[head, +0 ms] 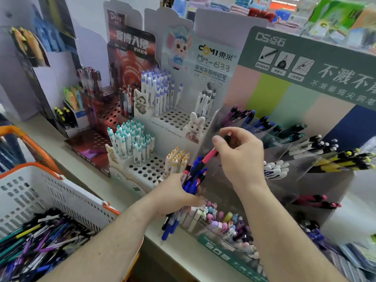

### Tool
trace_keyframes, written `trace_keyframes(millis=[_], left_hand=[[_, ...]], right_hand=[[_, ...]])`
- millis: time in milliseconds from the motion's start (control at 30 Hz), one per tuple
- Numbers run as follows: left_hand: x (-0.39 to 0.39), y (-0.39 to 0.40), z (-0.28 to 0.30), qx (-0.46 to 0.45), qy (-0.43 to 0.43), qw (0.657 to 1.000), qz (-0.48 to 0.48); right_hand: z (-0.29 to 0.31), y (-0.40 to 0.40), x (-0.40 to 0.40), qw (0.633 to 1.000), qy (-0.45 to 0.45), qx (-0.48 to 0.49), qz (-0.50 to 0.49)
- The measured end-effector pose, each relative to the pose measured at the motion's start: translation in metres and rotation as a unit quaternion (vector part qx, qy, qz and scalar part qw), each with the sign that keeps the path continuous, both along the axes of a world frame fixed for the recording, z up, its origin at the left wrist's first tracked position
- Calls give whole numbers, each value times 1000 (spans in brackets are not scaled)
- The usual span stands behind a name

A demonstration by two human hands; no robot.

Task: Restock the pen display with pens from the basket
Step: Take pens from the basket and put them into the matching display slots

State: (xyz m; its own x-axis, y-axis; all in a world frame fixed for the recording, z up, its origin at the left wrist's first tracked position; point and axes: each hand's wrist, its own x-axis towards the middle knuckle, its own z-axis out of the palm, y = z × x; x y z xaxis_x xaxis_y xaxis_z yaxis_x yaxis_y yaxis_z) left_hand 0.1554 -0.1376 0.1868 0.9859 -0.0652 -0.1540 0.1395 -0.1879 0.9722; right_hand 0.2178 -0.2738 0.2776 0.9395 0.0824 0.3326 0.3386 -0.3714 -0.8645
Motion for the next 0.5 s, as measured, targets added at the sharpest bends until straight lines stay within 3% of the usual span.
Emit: trace_keyframes(millis=[100, 167, 233, 500], left_hand=[[-1, 2, -6, -142, 20, 989, 27], [2, -2, -6, -313, 25, 948, 45], [8, -9, -4, -415, 12, 909, 44], [27, -56, 8, -558, 18, 825, -86]], right_hand=[[12, -28, 3, 979, 19, 180, -88], [14, -45, -1, 955, 62, 266, -113], [8, -57, -6, 937, 103, 308, -126], [-17, -84, -32, 919, 161, 334, -137]])
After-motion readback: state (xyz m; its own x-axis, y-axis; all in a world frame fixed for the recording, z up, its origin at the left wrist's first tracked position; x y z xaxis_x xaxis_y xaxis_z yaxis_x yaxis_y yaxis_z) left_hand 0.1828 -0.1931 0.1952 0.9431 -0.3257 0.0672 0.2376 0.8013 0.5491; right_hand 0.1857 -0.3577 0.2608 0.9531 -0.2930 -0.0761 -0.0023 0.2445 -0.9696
